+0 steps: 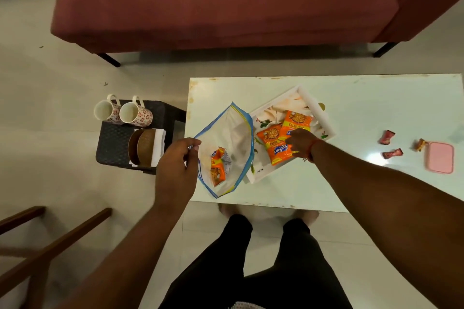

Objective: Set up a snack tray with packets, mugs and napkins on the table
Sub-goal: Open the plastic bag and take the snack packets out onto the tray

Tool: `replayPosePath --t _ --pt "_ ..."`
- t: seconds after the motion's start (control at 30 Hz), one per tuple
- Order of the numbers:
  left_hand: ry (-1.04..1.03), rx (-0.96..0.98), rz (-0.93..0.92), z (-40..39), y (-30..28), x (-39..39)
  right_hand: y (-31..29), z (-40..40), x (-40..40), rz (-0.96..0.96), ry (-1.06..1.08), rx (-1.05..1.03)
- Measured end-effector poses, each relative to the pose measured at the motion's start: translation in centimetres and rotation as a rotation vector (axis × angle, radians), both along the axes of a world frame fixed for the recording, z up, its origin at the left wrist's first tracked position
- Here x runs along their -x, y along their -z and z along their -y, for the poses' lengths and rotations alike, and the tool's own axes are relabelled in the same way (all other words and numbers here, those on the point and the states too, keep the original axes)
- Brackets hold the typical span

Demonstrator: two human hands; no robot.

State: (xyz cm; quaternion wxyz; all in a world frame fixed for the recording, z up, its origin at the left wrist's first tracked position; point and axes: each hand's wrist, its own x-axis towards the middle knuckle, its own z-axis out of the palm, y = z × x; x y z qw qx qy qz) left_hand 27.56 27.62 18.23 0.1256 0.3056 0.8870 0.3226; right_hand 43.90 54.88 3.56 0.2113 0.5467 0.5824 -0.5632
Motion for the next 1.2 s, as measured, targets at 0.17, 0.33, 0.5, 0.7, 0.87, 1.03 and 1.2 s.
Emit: replayPosePath --t 0.17,0.33,0.5,0.7,0.87,1.03,1.2 --pt "0.000 -0.027 0.004 -1.9 -1.0 -1.7 -6.5 2.4 -0.5 -0.290 0.089 -0.369" --pt "0.066 -0.081 -0.043 -4.4 -2.9 -4.0 -18.2 5.9 -1.7 -0.853 -0.145 -0.965" --pt "0.152 -0.110 -0.112 -7.2 -5.6 -7.3 -20.1 6.6 -0.2 -0.435 -0.896 -0.807" --pt "0.189 -0.183 -0.182 -10.0 -8.3 -11.7 -16.4 2.9 0.5 0.041 -1.127 -0.664" --pt "0.198 -0.278 -0.221 -11.7 -9.5 -14.9 -14.7 -1.2 -1.5 -0.012 -0.851 -0.640" --pt "0.206 -0.269 -0.243 -12.3 -10.0 -16.2 -13.3 -2.1 -3.0 -0.097 -0.591 -0.588" --pt "0.153 -0.189 -0.233 -12.1 -9.4 -15.3 -14.2 -1.1 -3.0 -0.175 -0.796 -0.714"
